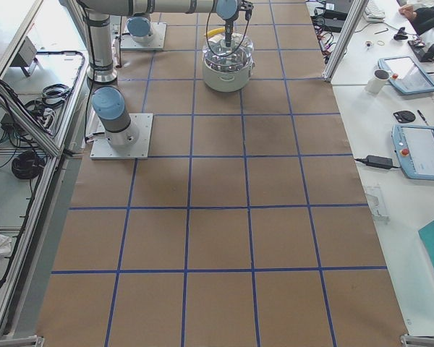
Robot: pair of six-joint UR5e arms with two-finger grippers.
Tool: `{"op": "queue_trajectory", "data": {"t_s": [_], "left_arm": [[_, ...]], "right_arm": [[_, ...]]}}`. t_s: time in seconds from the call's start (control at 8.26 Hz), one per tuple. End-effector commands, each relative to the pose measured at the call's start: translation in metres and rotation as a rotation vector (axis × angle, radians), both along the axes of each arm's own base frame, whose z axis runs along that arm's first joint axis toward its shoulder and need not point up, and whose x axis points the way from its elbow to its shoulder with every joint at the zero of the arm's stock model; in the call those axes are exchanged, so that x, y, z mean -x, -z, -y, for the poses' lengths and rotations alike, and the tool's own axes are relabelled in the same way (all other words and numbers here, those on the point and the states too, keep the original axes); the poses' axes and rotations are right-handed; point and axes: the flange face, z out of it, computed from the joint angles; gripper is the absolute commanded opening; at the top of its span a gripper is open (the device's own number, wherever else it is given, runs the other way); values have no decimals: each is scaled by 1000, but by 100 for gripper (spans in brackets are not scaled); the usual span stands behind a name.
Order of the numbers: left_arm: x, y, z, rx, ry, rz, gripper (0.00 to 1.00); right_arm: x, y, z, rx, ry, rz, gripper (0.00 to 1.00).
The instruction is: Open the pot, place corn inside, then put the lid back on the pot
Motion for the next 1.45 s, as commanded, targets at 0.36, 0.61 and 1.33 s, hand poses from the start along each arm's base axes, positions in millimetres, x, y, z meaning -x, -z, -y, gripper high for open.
{"op": "queue_trajectory", "data": {"t_s": [0.36, 0.61, 1.33], "left_arm": [[-6, 88, 10, -11, 12, 3, 100], [-44, 108, 10, -52, 9, -9, 100], [-69, 119, 8, -71, 17, -29, 100]], "right_arm": [[126, -98, 2, 52, 1, 4, 50], [202, -122, 2, 27, -16, -12, 50], [225, -110, -5, -87, -95, -43, 49]]}}
